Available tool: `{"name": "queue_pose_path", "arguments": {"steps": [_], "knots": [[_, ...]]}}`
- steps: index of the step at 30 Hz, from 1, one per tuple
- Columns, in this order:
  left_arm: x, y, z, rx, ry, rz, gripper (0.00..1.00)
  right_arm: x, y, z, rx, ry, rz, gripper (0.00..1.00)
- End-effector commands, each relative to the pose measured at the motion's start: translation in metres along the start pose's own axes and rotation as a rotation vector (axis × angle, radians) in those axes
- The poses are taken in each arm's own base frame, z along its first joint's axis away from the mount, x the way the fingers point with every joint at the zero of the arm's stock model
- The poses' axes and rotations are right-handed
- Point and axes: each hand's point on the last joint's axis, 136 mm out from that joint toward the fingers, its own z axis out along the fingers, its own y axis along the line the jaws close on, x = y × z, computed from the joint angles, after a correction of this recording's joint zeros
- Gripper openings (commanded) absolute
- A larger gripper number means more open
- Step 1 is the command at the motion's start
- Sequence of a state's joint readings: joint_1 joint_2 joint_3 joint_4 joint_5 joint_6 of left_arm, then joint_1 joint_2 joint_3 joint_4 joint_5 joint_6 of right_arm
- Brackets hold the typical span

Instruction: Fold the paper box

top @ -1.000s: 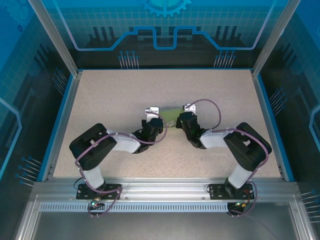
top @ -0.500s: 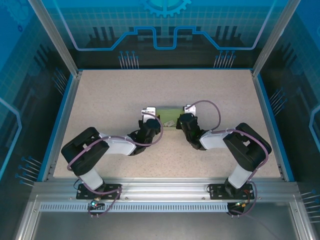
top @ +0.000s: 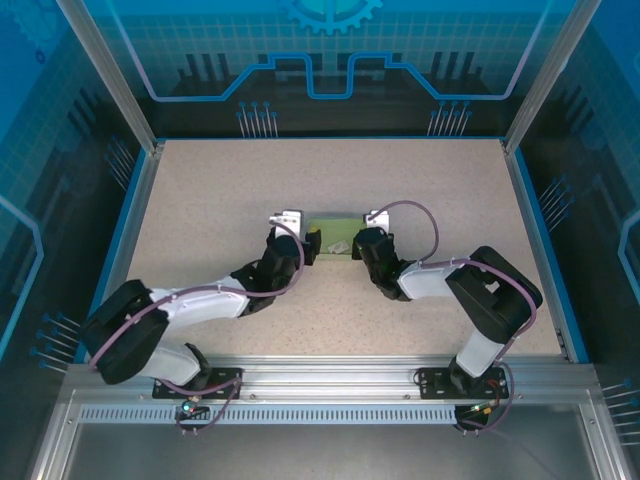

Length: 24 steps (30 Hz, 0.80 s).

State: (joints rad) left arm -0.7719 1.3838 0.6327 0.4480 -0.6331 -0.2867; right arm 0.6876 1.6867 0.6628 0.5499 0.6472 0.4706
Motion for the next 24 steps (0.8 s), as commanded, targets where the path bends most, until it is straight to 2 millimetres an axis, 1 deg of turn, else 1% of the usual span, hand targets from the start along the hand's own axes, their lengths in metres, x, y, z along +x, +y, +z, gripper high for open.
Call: {"name": "queue_pose_path", "arguments": {"steps": [1,4,7,9,12,15,18,21,24], "knots": [[-0.021,-0.005,-0.007,0.059,0.038,-0.002,0.64,0.013,-0.001,-0.002,0.022,0.048,-0.051,0.00],[-0.039,-0.003,-0.007,0.077,0.056,-0.012,0.66,0.013,-0.001,-0.002,0.021,0.049,-0.054,0.00],[-0.053,0.001,0.002,0.085,0.101,-0.015,0.67,0.012,0.000,-0.002,0.020,0.049,-0.055,0.00],[-0.058,0.002,0.014,0.086,0.150,-0.005,0.68,0.012,0.000,-0.002,0.020,0.047,-0.056,0.00],[-0.060,-0.005,0.034,0.091,0.227,0.053,0.69,0.011,0.000,-0.002,0.019,0.048,-0.055,0.00],[-0.055,-0.014,0.056,0.082,0.301,0.132,0.69,0.011,0.000,-0.002,0.019,0.047,-0.053,0.00],[-0.050,-0.023,0.073,0.094,0.359,0.189,0.69,0.011,0.000,-0.002,0.020,0.047,-0.056,0.00],[-0.041,-0.031,0.083,0.123,0.427,0.227,0.68,0.009,0.001,-0.002,0.020,0.045,-0.060,0.00],[-0.028,-0.038,0.087,0.154,0.487,0.250,0.68,0.010,0.001,-0.002,0.021,0.047,-0.063,0.00]]}}
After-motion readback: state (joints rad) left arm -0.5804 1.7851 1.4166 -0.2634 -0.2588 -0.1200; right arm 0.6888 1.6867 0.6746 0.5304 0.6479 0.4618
